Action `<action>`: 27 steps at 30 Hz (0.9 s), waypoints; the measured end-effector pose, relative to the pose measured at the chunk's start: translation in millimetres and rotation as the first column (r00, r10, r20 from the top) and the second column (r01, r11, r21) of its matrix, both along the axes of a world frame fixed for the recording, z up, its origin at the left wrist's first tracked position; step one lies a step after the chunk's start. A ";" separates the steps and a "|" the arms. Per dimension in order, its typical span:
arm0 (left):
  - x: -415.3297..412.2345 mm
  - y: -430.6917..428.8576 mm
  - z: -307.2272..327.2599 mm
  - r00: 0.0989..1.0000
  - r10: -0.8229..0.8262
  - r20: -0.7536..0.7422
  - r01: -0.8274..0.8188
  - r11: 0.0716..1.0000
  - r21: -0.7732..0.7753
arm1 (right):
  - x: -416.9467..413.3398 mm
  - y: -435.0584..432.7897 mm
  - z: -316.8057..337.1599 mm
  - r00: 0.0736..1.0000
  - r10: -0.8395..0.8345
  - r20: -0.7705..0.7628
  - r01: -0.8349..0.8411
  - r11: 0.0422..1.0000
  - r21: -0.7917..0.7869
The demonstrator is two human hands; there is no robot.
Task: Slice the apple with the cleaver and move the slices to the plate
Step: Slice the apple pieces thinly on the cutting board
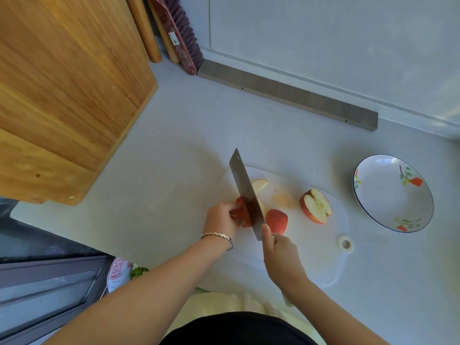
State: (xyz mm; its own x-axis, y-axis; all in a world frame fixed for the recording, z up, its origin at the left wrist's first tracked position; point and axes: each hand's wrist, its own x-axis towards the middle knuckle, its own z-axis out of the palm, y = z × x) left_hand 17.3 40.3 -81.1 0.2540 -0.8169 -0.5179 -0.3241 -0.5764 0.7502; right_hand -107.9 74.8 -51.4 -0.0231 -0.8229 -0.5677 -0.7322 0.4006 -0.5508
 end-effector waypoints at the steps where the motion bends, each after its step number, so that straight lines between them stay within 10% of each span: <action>1: 0.7 0.1 -0.6 1.000 0.003 -0.014 -0.003 1.000 -0.003 | -2.0 -1.4 -0.9 0.999 -0.041 0.034 0.040 0.999 0.034; 6: 1.4 0.8 -0.9 0.998 -0.050 0.049 0.050 0.999 -0.003 | -13.9 -12.2 10.8 0.941 -0.268 0.207 0.222 0.950 0.221; 27: -0.9 -1.5 -0.4 0.994 -0.063 0.090 0.066 0.997 -0.031 | -12.4 2.9 14.4 0.991 -0.117 0.061 0.108 0.985 0.138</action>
